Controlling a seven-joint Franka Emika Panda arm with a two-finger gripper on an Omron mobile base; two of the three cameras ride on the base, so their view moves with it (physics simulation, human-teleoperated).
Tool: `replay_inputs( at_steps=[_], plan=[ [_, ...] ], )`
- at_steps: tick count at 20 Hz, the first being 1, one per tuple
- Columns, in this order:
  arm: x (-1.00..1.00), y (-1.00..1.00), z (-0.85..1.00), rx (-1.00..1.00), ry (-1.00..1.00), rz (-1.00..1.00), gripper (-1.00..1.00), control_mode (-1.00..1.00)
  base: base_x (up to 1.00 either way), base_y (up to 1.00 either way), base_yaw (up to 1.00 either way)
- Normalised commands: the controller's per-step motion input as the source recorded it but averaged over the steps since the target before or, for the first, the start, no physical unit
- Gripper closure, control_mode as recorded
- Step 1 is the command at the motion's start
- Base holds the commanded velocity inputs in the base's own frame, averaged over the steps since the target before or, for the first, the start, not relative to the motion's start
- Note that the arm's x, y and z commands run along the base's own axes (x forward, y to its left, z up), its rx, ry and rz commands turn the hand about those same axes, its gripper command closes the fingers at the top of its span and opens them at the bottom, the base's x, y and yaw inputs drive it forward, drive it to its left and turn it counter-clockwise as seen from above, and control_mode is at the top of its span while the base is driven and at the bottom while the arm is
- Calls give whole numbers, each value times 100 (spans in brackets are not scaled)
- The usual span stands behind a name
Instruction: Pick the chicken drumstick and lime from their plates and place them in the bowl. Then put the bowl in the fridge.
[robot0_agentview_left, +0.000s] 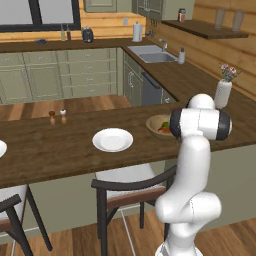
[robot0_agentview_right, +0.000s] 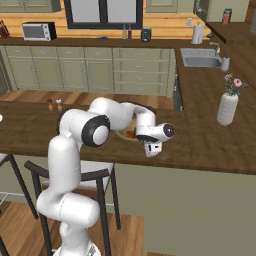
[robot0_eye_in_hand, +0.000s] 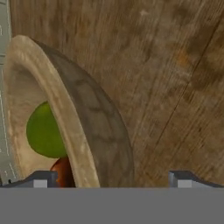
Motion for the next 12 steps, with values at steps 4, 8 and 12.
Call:
replay_inputs(
  at_steps=[4, 8, 12],
  plan=[
    [30, 21, -6, 0, 12, -2, -100, -100, 0, 0, 0],
    [23, 37, -18, 0, 9, -3, 100, -100, 0, 0, 0],
    [15, 22, -21, 0, 9, 0, 100, -100, 0, 0, 0]
  ],
)
